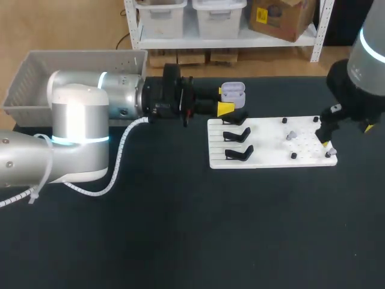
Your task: Pick up each earbud case from the left stands, insert the matching earbuds, close the lid, and place the case in the box.
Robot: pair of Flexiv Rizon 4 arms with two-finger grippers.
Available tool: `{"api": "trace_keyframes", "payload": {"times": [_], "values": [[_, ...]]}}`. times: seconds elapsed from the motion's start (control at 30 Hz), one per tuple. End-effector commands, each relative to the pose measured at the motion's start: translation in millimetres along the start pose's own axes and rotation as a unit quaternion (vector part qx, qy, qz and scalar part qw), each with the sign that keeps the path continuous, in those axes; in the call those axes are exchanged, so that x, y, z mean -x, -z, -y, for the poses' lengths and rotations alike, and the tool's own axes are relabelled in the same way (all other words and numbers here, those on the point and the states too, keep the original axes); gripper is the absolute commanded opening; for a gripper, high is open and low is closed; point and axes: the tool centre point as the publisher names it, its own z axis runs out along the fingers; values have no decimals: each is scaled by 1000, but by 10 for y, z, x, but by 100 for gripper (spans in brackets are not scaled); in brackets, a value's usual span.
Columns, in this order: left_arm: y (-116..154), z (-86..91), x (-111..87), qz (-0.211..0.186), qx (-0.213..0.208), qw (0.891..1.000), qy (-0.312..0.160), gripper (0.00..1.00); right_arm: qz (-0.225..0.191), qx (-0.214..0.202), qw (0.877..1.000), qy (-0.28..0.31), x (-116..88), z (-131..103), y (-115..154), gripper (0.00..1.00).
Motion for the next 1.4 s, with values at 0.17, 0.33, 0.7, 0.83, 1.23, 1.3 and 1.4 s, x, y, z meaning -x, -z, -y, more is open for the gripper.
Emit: {"api": "trace_keyframes", "payload": {"times": [0.17, 0.33, 0.7, 0.83, 1.23, 1.3, 1.4], "values": [[-2, 7, -6, 1, 2, 1000, -1, 0, -15, 1, 1000, 14, 96, -60, -373, 100], [-2, 7, -6, 1, 2, 1000, -1, 0, -16, 25, 999, 17, 69, -77, -503, 100], [-2, 7, -6, 1, 2, 1000, -1, 0, -15, 47, 999, 23, 26, -61, -624, 51], [-2, 7, -6, 1, 2, 1000, -1, 0, -13, 48, 998, 28, 11, -88, -647, 48], [-2, 7, -6, 1, 2, 1000, -1, 0, -7, 34, 999, 37, 31, -65, -698, 45], [-2, 7, -6, 1, 2, 1000, -1, 0, -6, 34, 999, 37, 39, -53, -706, 43], [-2, 7, -6, 1, 2, 1000, -1, 0, -4, 31, 999, 36, 39, -35, -716, 42]]}}
